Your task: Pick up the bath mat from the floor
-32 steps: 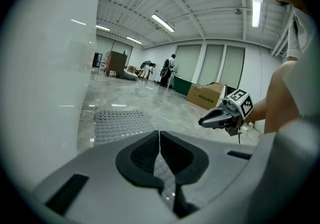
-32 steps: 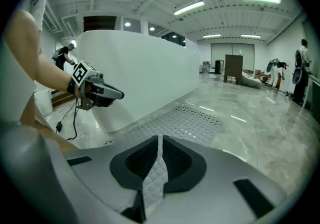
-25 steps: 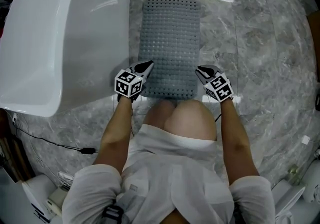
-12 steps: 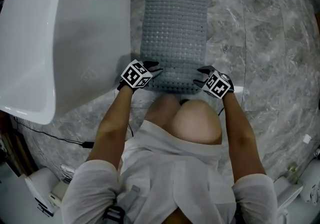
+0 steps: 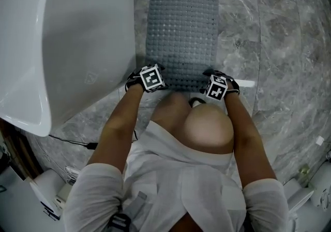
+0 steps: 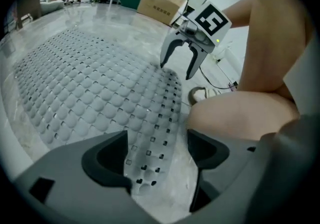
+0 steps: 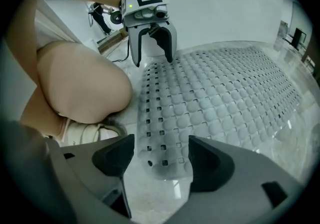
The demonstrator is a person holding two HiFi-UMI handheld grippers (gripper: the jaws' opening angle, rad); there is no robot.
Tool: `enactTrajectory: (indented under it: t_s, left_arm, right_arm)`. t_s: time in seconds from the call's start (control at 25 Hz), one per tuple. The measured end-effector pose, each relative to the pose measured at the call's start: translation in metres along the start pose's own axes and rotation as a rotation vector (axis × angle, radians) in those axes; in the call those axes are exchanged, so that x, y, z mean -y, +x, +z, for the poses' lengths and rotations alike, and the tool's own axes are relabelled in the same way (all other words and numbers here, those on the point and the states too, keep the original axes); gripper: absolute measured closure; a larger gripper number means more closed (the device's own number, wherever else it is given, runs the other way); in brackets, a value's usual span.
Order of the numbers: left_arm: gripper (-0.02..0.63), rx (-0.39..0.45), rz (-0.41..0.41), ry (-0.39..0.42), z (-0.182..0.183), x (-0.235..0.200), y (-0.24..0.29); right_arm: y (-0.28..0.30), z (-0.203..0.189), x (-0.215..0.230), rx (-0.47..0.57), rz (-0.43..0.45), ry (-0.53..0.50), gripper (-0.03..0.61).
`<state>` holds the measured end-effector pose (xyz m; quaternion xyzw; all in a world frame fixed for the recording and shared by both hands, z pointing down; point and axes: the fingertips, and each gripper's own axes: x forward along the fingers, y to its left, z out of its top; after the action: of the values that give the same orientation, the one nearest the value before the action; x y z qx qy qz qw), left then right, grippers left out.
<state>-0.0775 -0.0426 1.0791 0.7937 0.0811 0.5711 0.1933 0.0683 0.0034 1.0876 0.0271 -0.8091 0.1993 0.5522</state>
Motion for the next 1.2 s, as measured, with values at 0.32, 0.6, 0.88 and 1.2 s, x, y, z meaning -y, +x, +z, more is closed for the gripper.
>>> enactTrajectory:
  t_s: [0.32, 0.6, 0.88, 1.2]
  left_arm:
    - [0.213, -0.124, -0.03, 0.009, -0.028, 0.013, 0.018]
    - [0.207, -0.18, 0.012, 0.028, -0.046, 0.014, 0.029]
    - [0.195, -0.2, 0.119, 0.099, -0.055, 0.009, 0.04]
    - [0.198, -0.193, 0.268, 0.157, -0.057, 0.0, 0.046]
  right_arm:
    - [0.024, -0.002, -0.004, -0.04, -0.017, -0.025, 0.23]
    - [0.044, -0.013, -0.005, -0.127, -0.085, -0.151, 0.227]
    - [0.036, -0.011, -0.004, -0.18, -0.143, -0.176, 0.229]
    - [0.054, -0.015, 0.005, -0.174, -0.162, -0.179, 0.227]
